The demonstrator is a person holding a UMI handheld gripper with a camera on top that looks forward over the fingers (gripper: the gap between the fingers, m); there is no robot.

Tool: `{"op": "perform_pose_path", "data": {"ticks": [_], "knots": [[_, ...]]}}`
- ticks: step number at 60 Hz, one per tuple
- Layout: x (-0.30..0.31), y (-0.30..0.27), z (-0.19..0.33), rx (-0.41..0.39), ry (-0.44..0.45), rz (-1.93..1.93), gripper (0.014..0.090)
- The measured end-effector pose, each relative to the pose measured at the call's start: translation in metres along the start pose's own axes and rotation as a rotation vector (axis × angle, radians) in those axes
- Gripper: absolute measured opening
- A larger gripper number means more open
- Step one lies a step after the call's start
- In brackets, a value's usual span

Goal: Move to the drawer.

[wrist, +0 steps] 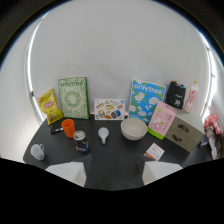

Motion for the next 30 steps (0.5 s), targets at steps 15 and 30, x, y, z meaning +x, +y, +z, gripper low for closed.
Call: {"op": "perform_pose_path", "data": {"ticks": [15, 30], "knots": [[-0.001, 0.008, -0.016, 0.011, 0.019, 0.007, 0.0862], [0.081, 0.054, -0.035, -0.046, 0.115, 0.046, 0.0859]]}}
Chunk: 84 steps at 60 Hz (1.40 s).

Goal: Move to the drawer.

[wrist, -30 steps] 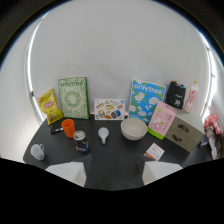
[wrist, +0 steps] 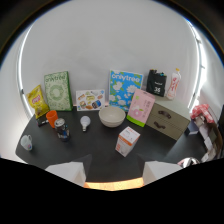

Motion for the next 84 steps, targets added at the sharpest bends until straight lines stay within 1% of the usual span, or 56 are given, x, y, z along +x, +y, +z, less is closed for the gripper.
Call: {"op": "perform_pose_path", "data": {"ticks": [8, 15, 23, 34, 39, 45, 51, 61, 84], "knots": [[0.074, 0.016, 0.011, -0.026, 0.069, 0.032, 0.0856], [0.149, 0.015, 0.036, -0.021, 0.14, 0.05, 0.0858], [0.221, -0.002, 0.082, 0.004, 0.189, 0.052, 0.086], [0.284, -0.023, 0.155, 0.037, 0.219, 0.056, 0.0857], [0.297, -0.024, 0.183, 0.033, 0.223, 0.064, 0.0856], [0.304, -0.022, 0.211, 0.018, 0.206, 0.086, 0.0857], [0.308, -0.019, 0.227, 0.0, 0.192, 0.088, 0.0859], [0.308, -0.019, 0.238, -0.008, 0.168, 0.091, 0.0859], [0.31, -0.02, 0.242, -0.019, 0.162, 0.087, 0.0861]]}}
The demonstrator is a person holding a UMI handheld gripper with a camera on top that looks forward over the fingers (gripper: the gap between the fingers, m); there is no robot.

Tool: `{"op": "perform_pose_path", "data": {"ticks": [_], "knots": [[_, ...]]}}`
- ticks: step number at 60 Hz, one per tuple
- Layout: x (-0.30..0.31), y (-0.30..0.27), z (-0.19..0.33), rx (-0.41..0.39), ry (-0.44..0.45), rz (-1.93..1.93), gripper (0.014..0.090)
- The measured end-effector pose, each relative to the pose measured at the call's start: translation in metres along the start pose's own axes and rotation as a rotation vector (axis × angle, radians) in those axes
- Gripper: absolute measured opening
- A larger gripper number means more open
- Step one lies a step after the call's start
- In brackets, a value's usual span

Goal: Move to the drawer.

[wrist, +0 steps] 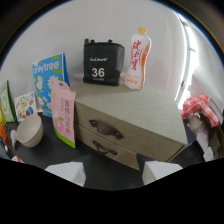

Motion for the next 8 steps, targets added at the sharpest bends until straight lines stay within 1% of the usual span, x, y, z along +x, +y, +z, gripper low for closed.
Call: {"op": "perform_pose_path", "data": {"ticks": [8], "knots": [[0.0014, 0.0001, -0.0012, 0.001, 0.004, -0.003, 0.086]]}}
